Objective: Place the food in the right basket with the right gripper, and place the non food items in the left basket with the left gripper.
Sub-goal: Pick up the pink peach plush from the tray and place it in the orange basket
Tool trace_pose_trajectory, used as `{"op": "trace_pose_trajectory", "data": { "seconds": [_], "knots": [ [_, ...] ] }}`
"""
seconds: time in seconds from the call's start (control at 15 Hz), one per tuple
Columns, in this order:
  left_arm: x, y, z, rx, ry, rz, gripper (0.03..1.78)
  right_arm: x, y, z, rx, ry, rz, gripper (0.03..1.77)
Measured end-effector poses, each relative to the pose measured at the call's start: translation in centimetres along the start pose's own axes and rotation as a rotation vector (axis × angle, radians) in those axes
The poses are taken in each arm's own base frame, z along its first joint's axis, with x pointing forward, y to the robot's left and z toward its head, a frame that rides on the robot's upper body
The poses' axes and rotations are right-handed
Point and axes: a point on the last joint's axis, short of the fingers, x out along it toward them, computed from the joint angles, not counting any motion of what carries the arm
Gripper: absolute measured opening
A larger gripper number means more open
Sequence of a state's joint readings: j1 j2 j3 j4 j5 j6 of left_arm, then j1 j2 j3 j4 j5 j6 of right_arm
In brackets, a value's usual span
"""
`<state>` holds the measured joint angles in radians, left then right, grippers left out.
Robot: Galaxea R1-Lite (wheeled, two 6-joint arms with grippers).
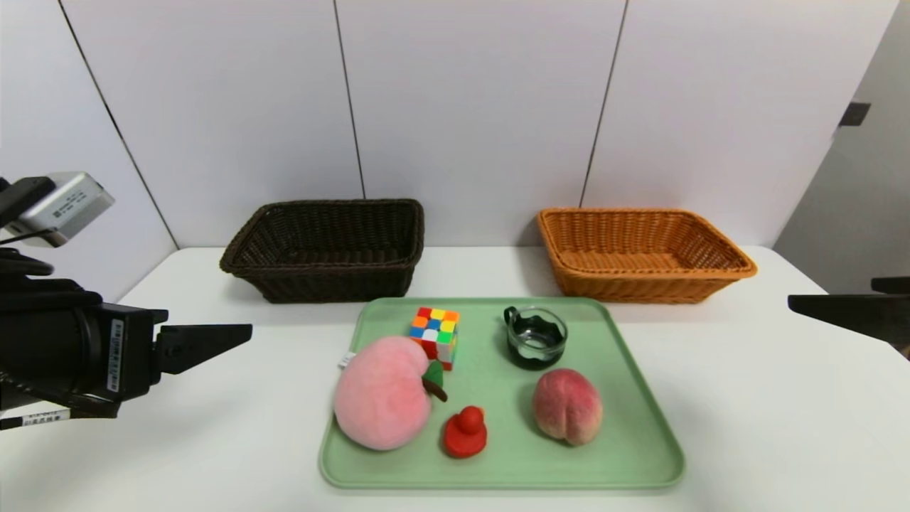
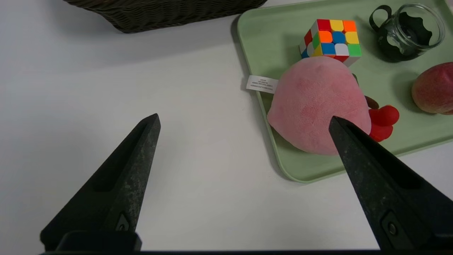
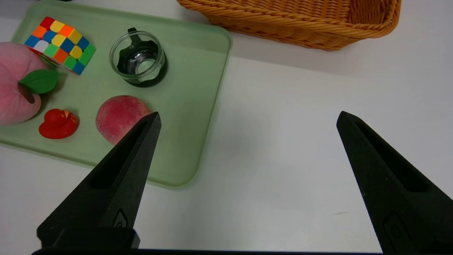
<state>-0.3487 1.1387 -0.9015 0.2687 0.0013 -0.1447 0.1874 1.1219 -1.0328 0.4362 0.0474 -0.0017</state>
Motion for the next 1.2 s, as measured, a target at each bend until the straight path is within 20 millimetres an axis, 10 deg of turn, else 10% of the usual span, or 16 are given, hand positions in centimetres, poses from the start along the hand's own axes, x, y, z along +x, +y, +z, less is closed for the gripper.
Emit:
{"op": "trace_pose_trajectory", "data": {
  "seconds": [0.6,1.2],
  "knots": [
    [0.7,-0.1,-0.8,0.005,0.064,0.003,1.69,3.9,3.1,1.9,-0.08,0.088,0.176,1.71],
    [0.8,0.5,-1.1,-0.021,0.095,0.081,1.69,10.1,12.3,6.1,-0.231,0.129,0.523,1.71]
  ]
}}
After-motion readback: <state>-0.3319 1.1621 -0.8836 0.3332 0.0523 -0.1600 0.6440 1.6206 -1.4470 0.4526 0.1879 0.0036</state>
